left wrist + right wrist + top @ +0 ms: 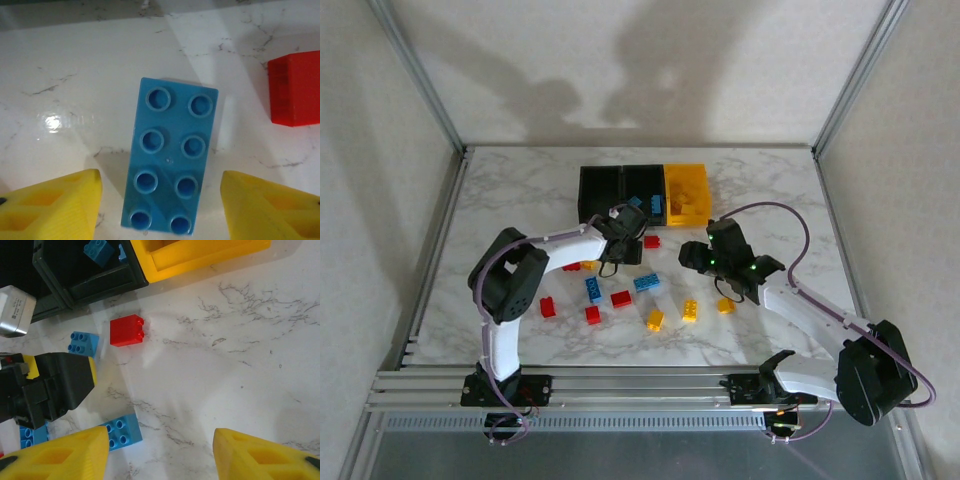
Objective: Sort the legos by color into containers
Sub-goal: Pick up the lego from the center of the table, then place the lego in the container.
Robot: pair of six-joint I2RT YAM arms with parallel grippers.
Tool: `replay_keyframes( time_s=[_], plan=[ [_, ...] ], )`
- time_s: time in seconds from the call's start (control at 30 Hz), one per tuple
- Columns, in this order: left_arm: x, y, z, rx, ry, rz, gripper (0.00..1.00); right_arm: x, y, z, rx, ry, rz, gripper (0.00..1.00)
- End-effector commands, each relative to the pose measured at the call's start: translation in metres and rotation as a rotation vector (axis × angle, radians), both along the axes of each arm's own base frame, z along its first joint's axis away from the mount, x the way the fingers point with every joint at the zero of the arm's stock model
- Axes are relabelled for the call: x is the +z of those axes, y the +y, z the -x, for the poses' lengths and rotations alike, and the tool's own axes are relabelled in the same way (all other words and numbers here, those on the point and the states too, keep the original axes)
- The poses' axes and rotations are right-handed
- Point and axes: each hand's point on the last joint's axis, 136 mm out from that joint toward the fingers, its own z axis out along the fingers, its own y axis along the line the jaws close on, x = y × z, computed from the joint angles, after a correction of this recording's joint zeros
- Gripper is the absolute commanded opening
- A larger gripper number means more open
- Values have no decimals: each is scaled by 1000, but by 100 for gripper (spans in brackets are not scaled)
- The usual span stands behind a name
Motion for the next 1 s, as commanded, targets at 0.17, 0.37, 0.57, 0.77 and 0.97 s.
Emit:
replay_keyframes(
  time_s=[0.17,0.37,0.57,0.77,0.97],
  plan=[
    [6,-5,-7,2,-23,-3,35,6,0,0,-9,-23,-4,57],
    [32,-6,2,-18,-51,16,23,10,0,-3,-8,-34,3,57],
    [85,-17,-6,-37,-126,87,21,17,3,-8,-7,-50,1,57],
    [114,-36,-37,-51,-168,81,21,17,4,-9,-5,-55,-4,57],
    [109,-49,-75,-24,-164,60,20,11,0,-3,-14,-48,-9,56]
  ],
)
